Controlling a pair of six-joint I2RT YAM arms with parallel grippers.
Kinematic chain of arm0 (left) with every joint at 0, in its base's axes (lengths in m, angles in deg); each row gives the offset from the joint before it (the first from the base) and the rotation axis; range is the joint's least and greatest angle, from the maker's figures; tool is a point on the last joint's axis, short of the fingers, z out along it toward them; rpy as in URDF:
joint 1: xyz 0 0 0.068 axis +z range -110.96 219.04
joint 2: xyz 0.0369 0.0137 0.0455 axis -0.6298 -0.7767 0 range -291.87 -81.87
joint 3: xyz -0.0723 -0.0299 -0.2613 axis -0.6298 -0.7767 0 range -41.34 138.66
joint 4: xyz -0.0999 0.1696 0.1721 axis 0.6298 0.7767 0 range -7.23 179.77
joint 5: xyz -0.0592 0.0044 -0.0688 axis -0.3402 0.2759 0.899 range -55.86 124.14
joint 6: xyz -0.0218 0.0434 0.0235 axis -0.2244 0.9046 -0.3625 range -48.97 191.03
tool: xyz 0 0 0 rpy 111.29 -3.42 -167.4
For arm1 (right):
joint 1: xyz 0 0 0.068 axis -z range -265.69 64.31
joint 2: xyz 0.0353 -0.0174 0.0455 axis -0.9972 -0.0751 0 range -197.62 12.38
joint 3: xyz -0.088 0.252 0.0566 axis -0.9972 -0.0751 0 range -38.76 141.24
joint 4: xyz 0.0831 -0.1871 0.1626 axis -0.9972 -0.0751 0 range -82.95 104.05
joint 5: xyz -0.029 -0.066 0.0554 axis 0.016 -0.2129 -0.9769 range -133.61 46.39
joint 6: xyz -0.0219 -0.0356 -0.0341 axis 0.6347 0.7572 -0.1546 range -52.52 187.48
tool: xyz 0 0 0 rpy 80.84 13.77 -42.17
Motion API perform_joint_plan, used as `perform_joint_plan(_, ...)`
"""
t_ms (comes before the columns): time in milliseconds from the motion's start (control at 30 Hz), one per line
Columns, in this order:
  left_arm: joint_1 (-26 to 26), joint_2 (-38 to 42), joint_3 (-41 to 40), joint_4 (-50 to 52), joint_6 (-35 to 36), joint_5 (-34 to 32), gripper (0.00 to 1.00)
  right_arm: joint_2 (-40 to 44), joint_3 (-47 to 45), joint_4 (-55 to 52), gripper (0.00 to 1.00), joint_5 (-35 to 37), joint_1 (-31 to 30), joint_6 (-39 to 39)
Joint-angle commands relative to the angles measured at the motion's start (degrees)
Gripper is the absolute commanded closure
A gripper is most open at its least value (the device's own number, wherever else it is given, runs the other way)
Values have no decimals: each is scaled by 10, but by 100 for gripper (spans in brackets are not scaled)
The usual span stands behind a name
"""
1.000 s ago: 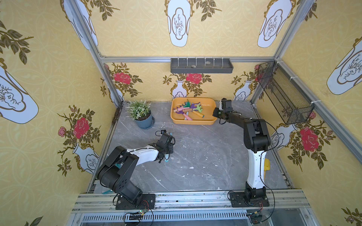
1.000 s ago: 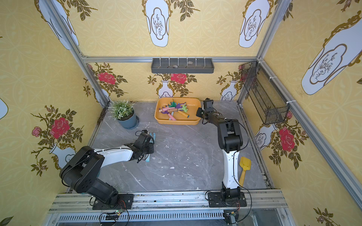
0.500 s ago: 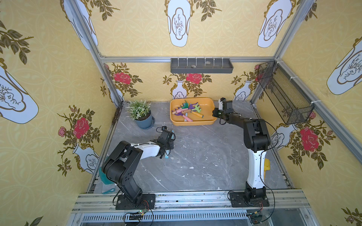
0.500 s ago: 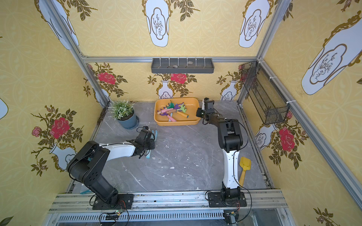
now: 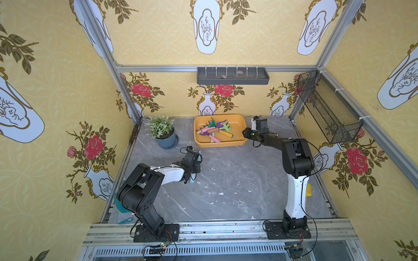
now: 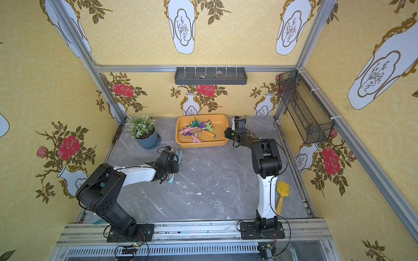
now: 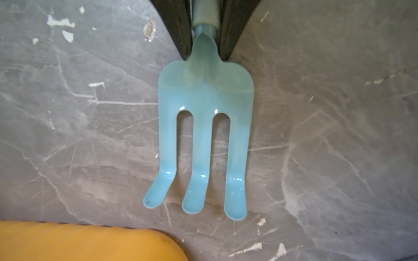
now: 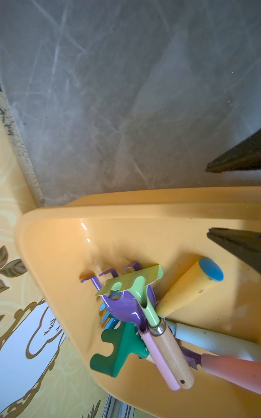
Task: Take the hand rake out of the storage box
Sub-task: Move the storage box to the center of the board.
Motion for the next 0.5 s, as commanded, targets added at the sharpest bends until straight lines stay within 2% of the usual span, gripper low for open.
perform_joint_plan(0,-1,-10,-6,41,-13,27,74,33,-18,-12,42,0,-2,-18)
perform_joint_plan(67,-1,-13,-5,42,-16,31,74,61,-39,-18,34,10,0,-24)
perform_joint_plan(100,-1,-14,-4,41,-16,31,74,74,-49,-22,25,14,0,-26)
perform_joint_plan(133,-1,-16,-3,41,-17,31,74,89,-61,-25,4,18,1,-27)
perform_joint_plan(367,-1,-40,25,55,-12,16,81,190,-164,-10,3,20,0,-37)
perform_joint_plan(400,-1,-40,25,55,-13,18,80,202,-175,-9,3,20,1,-38)
perform_joint_plan(467,-1,-37,23,54,-18,21,71,227,-196,-8,3,21,0,-37)
